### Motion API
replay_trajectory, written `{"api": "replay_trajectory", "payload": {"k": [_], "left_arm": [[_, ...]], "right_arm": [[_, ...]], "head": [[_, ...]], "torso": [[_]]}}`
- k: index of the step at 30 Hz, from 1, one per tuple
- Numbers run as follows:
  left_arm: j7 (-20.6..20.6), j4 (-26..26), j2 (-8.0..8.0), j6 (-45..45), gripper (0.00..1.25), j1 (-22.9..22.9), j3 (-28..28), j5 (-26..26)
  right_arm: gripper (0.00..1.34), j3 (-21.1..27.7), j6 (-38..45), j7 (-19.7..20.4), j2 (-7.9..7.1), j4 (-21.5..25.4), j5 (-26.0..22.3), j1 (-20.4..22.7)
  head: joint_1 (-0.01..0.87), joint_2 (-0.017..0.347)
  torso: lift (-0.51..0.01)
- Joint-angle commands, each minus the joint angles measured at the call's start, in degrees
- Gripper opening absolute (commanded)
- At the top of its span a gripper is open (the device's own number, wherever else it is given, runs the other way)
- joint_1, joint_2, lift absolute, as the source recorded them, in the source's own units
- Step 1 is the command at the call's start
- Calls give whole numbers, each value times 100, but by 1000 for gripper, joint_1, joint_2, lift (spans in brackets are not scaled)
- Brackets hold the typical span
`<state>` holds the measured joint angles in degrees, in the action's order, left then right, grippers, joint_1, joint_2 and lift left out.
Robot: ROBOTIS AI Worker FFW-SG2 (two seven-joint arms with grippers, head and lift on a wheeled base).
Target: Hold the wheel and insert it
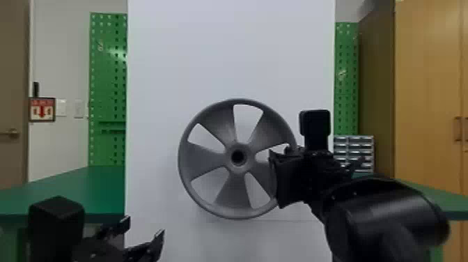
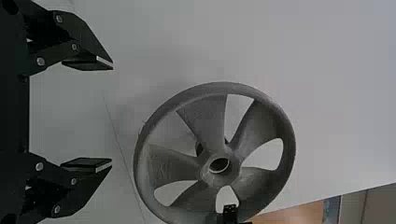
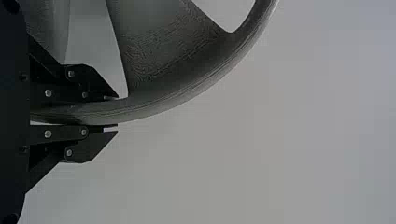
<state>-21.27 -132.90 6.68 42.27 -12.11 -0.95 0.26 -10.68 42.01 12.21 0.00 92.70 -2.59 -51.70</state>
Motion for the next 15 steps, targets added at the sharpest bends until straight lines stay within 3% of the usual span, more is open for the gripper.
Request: {"api": "replay_trajectory", "payload": {"k": [1,15], "left_arm": [[0,1,0,0,739,-11,-11,0],[0,18,0,0,739,-20,-28,0]], "right_arm": [[170,14,-62,1,5,-129,-13,-33],[170,-65,-229,1,5,-340,-110,-130]], "head": [[0,0],[0,0]], "torso": [[-499],[-499]]}}
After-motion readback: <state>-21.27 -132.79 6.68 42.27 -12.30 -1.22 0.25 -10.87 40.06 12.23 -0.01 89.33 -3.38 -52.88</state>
